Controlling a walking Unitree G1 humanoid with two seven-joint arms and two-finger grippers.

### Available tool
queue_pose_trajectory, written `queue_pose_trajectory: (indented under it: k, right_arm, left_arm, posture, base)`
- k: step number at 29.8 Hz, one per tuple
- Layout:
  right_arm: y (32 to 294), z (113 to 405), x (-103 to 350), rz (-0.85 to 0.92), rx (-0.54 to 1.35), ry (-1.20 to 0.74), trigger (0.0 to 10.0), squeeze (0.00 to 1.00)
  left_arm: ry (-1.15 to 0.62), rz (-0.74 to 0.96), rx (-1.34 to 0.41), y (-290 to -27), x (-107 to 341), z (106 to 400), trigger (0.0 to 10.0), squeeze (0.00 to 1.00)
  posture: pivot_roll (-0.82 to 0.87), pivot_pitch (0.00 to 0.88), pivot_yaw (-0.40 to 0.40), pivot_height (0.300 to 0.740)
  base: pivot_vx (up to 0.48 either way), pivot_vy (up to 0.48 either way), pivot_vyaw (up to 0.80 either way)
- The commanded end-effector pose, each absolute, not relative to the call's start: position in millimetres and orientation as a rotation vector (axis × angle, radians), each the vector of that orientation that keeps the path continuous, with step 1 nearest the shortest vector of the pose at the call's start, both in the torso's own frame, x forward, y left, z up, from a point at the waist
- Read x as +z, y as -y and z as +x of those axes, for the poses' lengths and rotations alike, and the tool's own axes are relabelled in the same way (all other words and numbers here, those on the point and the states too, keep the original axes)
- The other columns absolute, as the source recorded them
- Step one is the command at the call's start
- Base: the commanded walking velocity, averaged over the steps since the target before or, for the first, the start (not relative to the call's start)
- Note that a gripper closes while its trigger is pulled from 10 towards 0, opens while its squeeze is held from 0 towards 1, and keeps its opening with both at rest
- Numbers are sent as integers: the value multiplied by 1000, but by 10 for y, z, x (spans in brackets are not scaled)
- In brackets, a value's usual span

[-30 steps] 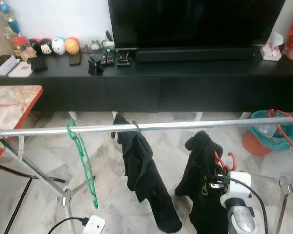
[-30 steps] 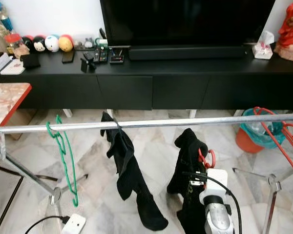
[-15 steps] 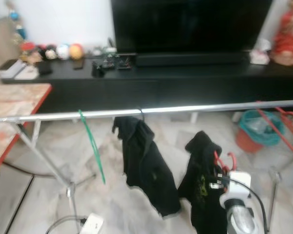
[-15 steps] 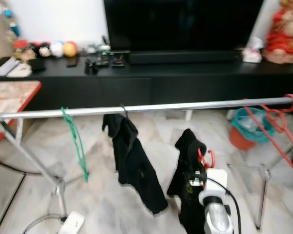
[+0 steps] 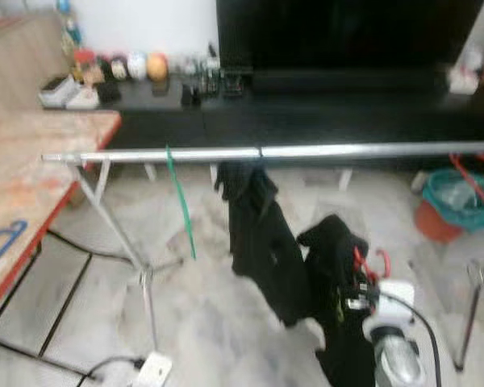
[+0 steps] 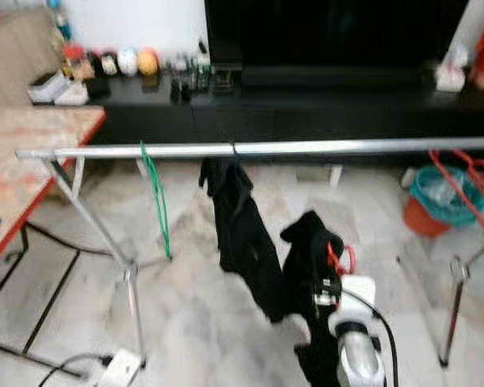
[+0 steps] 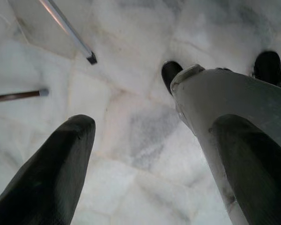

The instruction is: Hang hanger

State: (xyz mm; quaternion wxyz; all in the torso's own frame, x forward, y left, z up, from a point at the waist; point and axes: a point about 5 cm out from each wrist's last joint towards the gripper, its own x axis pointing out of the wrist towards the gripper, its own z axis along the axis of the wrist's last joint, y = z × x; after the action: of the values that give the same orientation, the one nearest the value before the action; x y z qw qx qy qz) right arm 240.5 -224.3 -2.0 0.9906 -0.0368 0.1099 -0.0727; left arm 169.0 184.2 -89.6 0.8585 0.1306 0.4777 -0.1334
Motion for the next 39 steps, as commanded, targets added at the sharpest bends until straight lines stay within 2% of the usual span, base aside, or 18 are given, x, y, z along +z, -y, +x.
queue_pose_trajectory:
  k: [1,39]
  right_arm:
    - [2245,2435,26,-67,-152,-191,10000,0]
    - [2194,2460,28,-70,-138,-190,10000,0]
  left_arm:
    - [-1042,278,-284,-1867,-930,1612,10000,0]
    - [-1038,277,-287,-1869,-923,1629,10000,0]
  posture:
    - [-45,3,38,740]
    - [-38,27,41,740]
  base:
    - [-266,0,0]
    - [-268,0,0]
